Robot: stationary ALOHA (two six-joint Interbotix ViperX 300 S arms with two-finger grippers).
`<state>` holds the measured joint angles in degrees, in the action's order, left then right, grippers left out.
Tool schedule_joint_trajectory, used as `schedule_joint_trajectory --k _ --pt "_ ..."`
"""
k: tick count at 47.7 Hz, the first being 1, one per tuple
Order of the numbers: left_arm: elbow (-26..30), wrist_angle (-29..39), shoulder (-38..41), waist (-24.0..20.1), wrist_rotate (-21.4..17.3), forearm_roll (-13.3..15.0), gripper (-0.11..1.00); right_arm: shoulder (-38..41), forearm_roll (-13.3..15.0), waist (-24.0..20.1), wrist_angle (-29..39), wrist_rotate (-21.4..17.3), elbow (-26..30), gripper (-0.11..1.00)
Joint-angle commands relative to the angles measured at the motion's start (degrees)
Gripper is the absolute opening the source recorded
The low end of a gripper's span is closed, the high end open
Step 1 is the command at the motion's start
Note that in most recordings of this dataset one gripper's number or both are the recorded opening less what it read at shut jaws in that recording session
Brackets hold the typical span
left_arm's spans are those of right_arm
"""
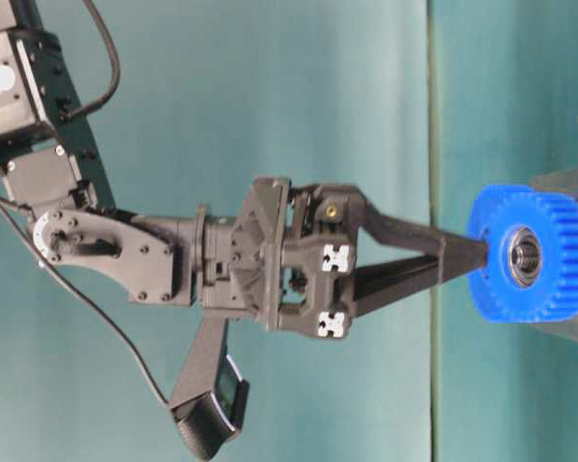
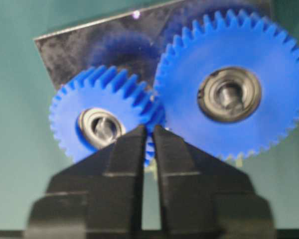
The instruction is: Fit the small gear onto the shaft.
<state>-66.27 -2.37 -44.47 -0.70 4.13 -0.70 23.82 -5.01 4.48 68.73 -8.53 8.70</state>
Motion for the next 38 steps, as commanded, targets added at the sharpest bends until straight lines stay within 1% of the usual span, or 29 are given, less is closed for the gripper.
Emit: schedule_joint_trajectory --k 1,7,17,27,33,38 --pt "0.53 -0.26 0.09 0.0 0.09 -0.18 0.0 -0.18 -0.18 -0.18 -0.18 0.35 0.35 0.01" --pt "0.44 -0.26 0.09 0.0 0.09 -0.18 0.0 -0.53 -0.18 -0.09 0.35 0.26 -0.35 0.0" --pt "0.26 -0.26 0.0 0.0 0.09 -0.18 0.0 -1.67 -0.44 -1.14 1.05 -0.18 -3.25 0.0" --pt "0.09 -0.26 0.0 0.0 0.09 -0.18 0.0 -4.66 -1.85 -2.9 1.05 -1.41 -7.12 0.0" --pt "0.26 -0.35 0.09 0.0 0.09 -0.18 0.0 -8.09 -1.85 -3.6 1.05 -2.2 -7.12 0.0" --pt "0.18 -0.35 0.0 0.0 0.09 -0.18 0.0 -8.7 -1.23 -2.64 0.88 -3.34 -4.92 0.0"
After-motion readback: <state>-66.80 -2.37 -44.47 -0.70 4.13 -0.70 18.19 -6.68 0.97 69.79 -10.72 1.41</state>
